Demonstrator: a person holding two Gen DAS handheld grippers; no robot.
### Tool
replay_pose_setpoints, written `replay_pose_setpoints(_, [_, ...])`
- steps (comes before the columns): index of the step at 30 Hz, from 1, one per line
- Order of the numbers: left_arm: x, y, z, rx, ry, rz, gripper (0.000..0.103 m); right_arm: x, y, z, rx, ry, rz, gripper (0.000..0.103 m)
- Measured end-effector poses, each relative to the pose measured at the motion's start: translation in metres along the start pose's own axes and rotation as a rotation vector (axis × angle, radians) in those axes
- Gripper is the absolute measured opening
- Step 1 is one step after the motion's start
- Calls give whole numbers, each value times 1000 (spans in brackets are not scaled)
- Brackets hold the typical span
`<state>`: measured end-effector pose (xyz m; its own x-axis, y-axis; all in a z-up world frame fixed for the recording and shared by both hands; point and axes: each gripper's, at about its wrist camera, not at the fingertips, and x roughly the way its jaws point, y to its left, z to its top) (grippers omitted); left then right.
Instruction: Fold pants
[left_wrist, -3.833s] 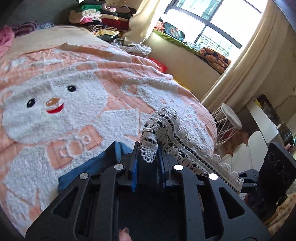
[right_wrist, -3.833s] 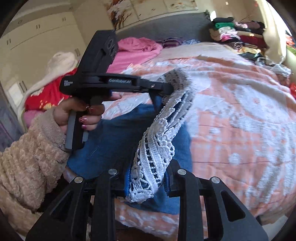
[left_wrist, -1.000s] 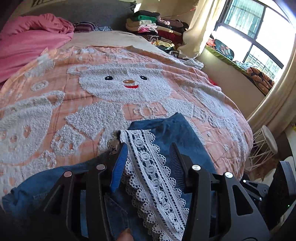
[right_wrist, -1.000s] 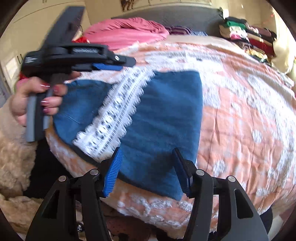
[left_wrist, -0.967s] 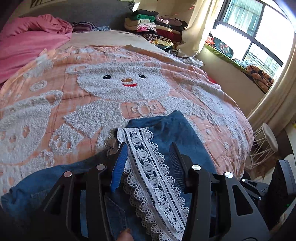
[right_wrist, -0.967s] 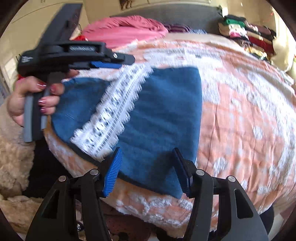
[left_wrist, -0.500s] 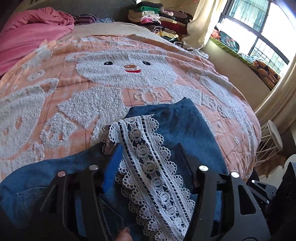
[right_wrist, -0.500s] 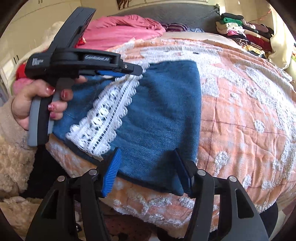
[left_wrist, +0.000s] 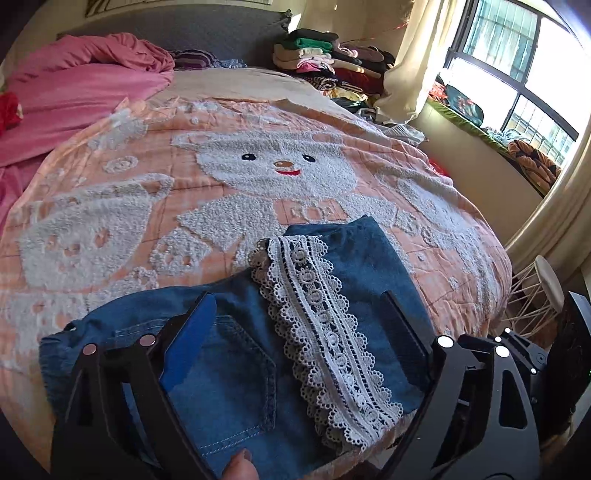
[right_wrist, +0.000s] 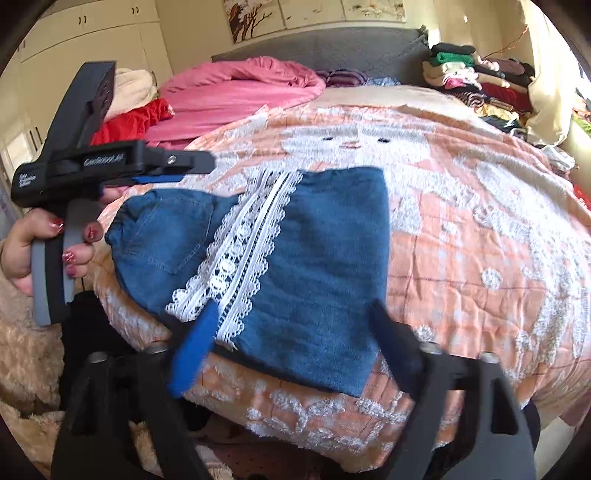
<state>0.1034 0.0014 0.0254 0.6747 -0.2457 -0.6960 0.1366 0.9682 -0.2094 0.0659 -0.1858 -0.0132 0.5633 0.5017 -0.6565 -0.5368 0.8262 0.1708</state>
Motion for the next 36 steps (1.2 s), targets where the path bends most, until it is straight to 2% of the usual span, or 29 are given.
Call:
replay_pose_setpoints(8, [-40, 12, -6, -8, -70, 61, 89, -14, 11, 14, -10, -36, -5, 88])
replay_pose_setpoints(10, [-49, 18, -9, -14, -89, 81, 90, -16, 16, 18, -19, -44, -3, 93])
replay_pose_setpoints(12, [-60, 27, -12, -16, -111, 125, 90, -18, 20, 23, -32, -54, -5, 93])
replay_pose_setpoints(20, [-95, 62, -26, -79, -150, 203, 90, -17, 45, 53, -103, -79, 4, 95])
replay_pose_setpoints(30, [-117, 110, -63, -161, -124, 285, 91, 8, 79, 91, -174, -65, 52, 95])
replay_pose_setpoints(36, [-116, 132, -89, -223, -88, 285, 91, 36, 105, 109, -215, -28, 92, 95])
